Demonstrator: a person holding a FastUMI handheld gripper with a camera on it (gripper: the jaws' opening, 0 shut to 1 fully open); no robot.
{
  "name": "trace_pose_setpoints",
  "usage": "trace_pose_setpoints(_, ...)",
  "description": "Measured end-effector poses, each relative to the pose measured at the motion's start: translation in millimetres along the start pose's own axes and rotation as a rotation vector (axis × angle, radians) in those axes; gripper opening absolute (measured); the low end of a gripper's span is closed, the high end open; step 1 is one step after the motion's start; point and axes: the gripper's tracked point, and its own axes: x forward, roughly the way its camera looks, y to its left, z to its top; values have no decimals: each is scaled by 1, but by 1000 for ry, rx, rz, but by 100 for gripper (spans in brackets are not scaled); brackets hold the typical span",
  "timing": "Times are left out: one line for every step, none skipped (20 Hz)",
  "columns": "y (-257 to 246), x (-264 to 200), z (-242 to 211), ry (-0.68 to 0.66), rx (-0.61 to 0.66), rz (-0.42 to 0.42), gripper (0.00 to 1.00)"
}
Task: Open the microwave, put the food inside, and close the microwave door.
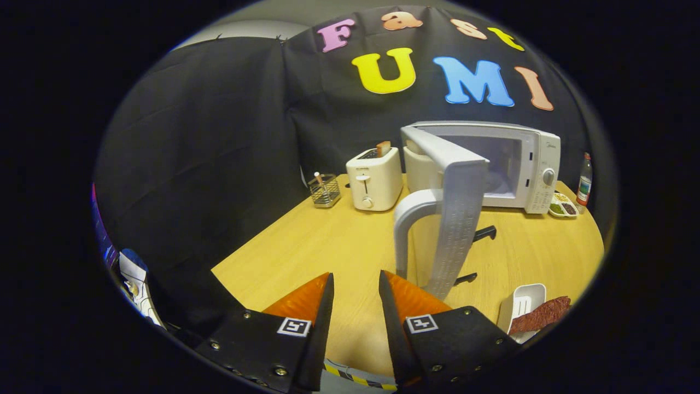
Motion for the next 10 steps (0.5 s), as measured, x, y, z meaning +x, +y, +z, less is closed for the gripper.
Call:
trace_pose_setpoints(10, 0, -1, 1, -20, 26, 49)
trace_pose_setpoints(17, -1, -2, 3, -29, 55, 49)
trace_pose_setpoints(23, -5, -4, -2, -34, 84, 49)
trace_pose_setpoints(26, -13, -2, -16, -38, 107, 49)
trace_pose_setpoints(28, -17, 2, -32, -41, 137, 53)
trace_pose_setpoints(27, -27, 6, -55, -47, 148, 58)
trace_pose_setpoints(22, -38, 11, -83, -55, 146, 79)
trace_pose_setpoints(12, -48, 17, -107, -66, 130, 99)
trace_pose_setpoints(2, -56, 24, -126, -71, 117, 96)
trace_pose_setpoints(-10, -65, 30, -143, -75, 100, 97)
